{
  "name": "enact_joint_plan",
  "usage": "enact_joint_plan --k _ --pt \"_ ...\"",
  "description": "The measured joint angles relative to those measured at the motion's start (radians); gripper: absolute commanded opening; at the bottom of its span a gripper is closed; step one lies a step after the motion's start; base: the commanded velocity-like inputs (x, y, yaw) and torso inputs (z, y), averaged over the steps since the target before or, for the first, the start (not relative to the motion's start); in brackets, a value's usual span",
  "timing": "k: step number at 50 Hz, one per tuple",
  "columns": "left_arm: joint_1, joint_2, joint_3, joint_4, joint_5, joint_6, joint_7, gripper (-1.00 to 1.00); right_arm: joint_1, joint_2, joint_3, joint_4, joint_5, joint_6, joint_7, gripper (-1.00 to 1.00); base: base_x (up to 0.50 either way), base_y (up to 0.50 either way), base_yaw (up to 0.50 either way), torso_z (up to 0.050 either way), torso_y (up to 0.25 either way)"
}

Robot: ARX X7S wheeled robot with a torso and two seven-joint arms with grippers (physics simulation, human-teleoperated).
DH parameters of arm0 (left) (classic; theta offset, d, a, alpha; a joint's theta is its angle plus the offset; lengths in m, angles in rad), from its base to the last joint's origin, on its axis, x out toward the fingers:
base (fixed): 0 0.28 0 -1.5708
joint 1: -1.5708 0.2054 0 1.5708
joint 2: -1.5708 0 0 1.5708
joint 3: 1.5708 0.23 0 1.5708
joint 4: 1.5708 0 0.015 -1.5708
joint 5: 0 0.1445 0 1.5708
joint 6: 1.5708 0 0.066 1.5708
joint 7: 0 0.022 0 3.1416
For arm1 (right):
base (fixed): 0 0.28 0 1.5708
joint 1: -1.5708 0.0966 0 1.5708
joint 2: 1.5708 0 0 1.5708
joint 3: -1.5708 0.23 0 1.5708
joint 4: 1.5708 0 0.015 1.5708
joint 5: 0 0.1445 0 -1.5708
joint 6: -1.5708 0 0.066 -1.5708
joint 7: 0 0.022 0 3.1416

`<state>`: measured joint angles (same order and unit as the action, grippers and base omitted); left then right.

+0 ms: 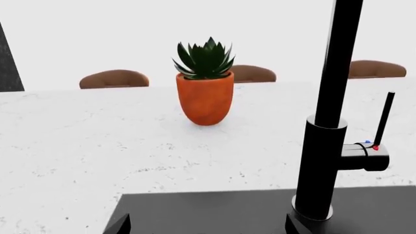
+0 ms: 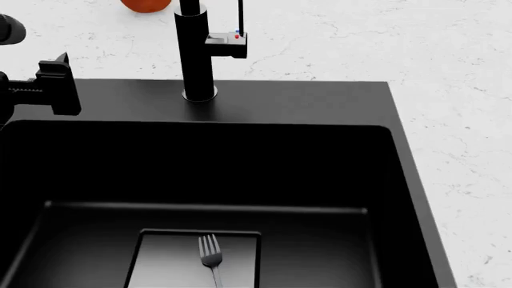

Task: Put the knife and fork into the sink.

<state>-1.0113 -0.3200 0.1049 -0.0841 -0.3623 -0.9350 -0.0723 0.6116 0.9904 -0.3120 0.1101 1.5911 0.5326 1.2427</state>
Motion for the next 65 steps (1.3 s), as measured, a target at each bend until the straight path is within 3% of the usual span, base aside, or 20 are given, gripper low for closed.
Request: enact_joint_plan --k 5,6,25,36,47,65 --pt "0.002 0.0 0.003 -0.005 0.0 0.004 0.0 1.0 0.002 -0.006 -0.001 0.017 -0.025 -0.007 -0.017 1.0 0.0 0.0 0.0 0.0 0.0" --pt "0.002 -0.001 0.003 -0.006 0.0 0.004 0.0 1.0 0.002 -0.007 -0.001 0.02 -0.029 -0.007 -0.02 -1.0 0.0 0.0 0.0 0.0 0.0" --pt "0.005 -0.006 0.001 -0.008 -0.007 0.008 -0.002 1.0 0.007 -0.012 -0.011 -0.001 -0.031 -0.005 -0.006 -1.0 0.0 0.0 0.0 -0.001 0.0" --pt "0.006 -0.009 0.0 0.0 -0.012 0.005 -0.005 1.0 0.243 -0.036 -0.114 -0.111 -0.064 0.164 -0.006 -1.0 0.0 0.0 0.0 0.0 0.0" --pt "0.003 -0.008 0.004 0.001 -0.014 0.004 -0.007 1.0 0.456 -0.13 -0.23 -0.199 -0.092 0.322 -0.097 -1.0 0.0 0.0 0.0 0.0 0.0" --pt "0.004 -0.009 0.008 0.003 -0.02 0.004 -0.011 1.0 0.578 -0.346 -0.404 -0.219 -0.129 0.43 -0.342 -1.0 0.0 0.0 0.0 0.0 0.0"
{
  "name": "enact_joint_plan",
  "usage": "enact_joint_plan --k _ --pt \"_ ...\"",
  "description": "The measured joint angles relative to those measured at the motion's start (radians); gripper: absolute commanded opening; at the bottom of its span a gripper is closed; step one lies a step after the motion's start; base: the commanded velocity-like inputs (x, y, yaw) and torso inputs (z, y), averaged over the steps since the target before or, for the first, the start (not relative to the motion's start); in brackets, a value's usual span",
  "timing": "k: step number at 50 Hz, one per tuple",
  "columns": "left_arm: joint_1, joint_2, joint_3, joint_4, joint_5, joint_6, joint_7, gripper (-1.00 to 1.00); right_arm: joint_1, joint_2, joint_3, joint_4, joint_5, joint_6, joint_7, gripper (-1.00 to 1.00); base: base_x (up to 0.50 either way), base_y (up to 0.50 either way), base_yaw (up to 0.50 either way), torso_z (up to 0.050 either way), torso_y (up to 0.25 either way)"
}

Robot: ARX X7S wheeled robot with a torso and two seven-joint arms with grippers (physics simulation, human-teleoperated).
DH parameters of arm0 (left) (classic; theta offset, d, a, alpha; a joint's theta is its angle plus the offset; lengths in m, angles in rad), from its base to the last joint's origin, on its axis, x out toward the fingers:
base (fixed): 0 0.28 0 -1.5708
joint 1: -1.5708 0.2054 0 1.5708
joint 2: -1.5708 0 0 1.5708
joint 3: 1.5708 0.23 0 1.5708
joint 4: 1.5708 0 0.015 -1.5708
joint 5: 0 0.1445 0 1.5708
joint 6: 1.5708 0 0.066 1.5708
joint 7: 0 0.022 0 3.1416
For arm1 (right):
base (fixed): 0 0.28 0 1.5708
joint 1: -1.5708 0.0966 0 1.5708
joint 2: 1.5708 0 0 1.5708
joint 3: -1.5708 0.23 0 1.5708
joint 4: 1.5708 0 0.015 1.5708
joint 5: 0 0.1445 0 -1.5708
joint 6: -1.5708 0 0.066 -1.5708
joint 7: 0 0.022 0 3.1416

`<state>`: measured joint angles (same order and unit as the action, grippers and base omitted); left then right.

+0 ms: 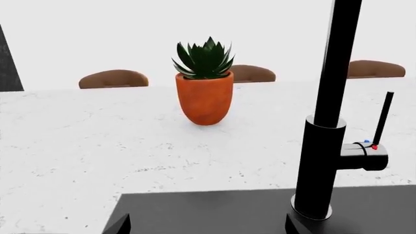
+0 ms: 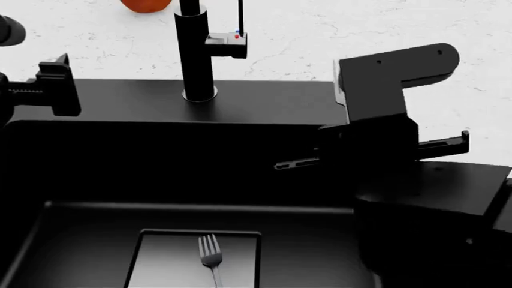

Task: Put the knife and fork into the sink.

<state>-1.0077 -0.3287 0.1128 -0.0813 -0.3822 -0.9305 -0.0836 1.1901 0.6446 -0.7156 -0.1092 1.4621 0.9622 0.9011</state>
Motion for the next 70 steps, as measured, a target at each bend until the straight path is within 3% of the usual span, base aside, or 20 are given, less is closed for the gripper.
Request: enact_joint_plan --k 39,55,69,70 --pt "-0.004 -0.002 0.009 -0.018 -0.01 0.016 0.002 1.0 0.21 -0.387 -0.432 0.637 -0.254 0.144 -0.755 -1.0 0.0 0.0 0.0 0.0 0.0" --pt "-0.003 -0.003 0.008 -0.015 -0.018 0.015 0.0 1.0 0.215 -0.551 -0.591 0.972 -0.385 0.094 -0.962 -1.0 0.0 0.0 0.0 0.0 0.0" --pt "-0.001 -0.006 0.007 -0.015 -0.023 0.017 -0.002 1.0 0.184 -0.608 -0.703 1.134 -0.306 0.05 -1.034 -1.0 0.0 0.0 0.0 0.0 0.0" --pt "-0.001 -0.006 0.007 -0.015 -0.023 0.017 -0.002 1.0 0.184 -0.61 -0.71 1.141 -0.299 0.047 -1.036 1.0 0.0 0.0 0.0 0.0 0.0"
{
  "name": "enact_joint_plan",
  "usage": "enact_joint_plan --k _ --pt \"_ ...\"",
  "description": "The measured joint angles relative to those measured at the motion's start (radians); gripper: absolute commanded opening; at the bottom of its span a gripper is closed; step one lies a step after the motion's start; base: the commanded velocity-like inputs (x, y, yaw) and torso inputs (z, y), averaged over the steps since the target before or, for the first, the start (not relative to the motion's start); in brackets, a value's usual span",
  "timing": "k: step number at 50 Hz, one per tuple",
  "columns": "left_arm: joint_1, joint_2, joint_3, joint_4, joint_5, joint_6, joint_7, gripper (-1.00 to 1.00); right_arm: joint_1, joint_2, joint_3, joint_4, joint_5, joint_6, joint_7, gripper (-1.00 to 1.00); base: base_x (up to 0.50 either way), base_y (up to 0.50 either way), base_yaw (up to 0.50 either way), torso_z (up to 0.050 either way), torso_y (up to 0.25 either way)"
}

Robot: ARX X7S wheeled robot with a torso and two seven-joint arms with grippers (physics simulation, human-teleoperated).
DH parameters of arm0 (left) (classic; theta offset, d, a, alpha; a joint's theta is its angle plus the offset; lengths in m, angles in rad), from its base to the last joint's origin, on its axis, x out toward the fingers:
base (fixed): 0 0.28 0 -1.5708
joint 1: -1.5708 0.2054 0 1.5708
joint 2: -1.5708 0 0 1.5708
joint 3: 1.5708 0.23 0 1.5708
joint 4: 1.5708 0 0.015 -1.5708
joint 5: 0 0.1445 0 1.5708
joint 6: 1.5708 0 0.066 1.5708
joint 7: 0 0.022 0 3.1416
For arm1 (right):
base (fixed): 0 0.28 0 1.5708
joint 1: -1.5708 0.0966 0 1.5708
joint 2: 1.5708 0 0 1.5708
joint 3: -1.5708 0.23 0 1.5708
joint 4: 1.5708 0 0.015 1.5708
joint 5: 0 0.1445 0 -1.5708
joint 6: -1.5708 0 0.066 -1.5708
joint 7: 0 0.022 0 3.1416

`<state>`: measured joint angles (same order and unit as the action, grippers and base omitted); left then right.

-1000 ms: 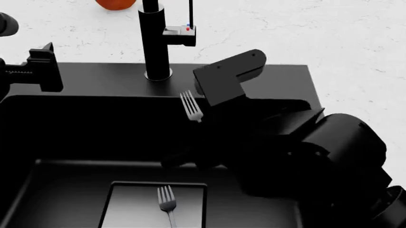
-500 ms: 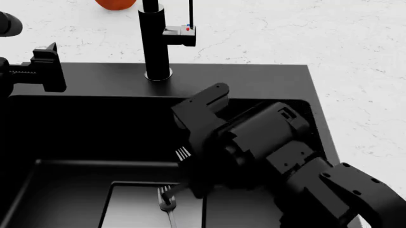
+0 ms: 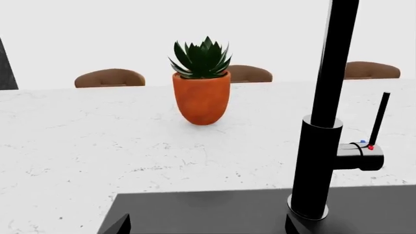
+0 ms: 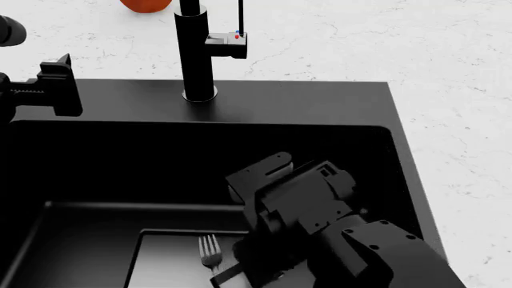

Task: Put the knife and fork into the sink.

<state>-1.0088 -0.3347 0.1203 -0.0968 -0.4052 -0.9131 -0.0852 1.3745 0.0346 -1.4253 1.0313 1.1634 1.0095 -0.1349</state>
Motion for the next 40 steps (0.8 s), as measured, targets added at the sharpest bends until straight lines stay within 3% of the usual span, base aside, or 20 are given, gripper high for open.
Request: enact_joint_plan --k 9,15,29,40 --pt "-0.002 0.0 0.003 0.0 -0.002 -0.001 -0.002 1.0 0.033 -0.003 -0.016 0.041 0.073 -0.024 0.002 1.0 0.0 0.0 0.0 0.0 0.0" --pt "-0.004 0.001 0.006 -0.002 -0.003 -0.001 -0.003 1.0 0.064 0.054 0.03 -0.05 0.153 -0.006 0.08 1.0 0.0 0.0 0.0 0.0 0.0" --pt "-0.009 0.003 0.014 -0.016 -0.002 0.009 -0.002 1.0 0.102 0.35 0.254 -0.573 0.476 0.058 0.502 1.0 0.0 0.0 0.0 0.0 0.0" --pt "-0.009 -0.001 0.013 -0.011 -0.007 0.006 -0.005 1.0 0.05 0.624 0.443 -1.062 0.673 -0.045 0.849 1.0 0.0 0.0 0.0 0.0 0.0"
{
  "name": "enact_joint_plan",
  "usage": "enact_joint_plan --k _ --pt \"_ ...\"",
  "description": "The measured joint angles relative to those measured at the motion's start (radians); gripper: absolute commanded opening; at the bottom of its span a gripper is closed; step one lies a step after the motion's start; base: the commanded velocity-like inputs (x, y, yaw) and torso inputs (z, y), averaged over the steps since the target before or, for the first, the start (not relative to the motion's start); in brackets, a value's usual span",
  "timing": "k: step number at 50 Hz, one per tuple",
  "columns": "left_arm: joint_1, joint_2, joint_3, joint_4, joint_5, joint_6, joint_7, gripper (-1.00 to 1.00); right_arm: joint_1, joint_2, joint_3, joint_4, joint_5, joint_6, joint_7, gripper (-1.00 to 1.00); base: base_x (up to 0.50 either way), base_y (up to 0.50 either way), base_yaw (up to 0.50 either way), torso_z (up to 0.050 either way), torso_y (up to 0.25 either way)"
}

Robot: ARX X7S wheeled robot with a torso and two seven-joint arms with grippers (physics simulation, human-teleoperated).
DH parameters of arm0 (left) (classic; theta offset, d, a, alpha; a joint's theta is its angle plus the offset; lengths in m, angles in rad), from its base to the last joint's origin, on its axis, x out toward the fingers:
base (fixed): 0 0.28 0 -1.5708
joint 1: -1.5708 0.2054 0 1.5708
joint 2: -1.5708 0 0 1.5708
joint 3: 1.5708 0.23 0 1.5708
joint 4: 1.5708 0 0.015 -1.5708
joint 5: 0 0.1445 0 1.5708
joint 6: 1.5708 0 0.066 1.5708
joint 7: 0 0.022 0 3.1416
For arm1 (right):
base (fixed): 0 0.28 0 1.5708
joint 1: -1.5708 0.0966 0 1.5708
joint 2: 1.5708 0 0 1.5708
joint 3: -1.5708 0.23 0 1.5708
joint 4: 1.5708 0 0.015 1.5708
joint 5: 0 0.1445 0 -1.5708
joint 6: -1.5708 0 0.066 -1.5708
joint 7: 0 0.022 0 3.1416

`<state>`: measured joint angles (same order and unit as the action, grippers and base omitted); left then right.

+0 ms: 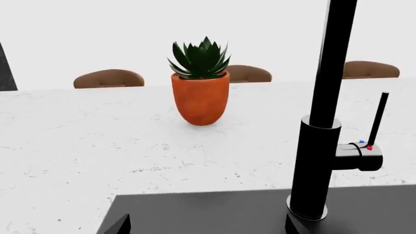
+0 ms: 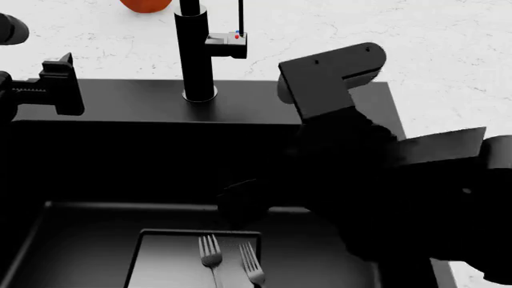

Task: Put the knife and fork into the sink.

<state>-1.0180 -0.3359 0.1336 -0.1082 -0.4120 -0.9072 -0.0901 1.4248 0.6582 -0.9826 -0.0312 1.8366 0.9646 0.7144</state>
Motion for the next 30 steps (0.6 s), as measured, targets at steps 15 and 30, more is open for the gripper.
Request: enact_joint_plan --k 15,30 --pt "0.004 -0.01 -0.008 0.016 -0.006 -0.009 -0.01 1.0 -0.276 0.395 0.233 -0.581 -0.198 -0.333 0.311 1.0 0.0 0.0 0.0 0.0 0.0" --pt "0.0 -0.011 -0.003 0.026 -0.007 -0.018 -0.022 1.0 -0.572 0.788 0.314 -0.848 -0.392 -0.758 0.604 1.0 0.0 0.0 0.0 0.0 0.0"
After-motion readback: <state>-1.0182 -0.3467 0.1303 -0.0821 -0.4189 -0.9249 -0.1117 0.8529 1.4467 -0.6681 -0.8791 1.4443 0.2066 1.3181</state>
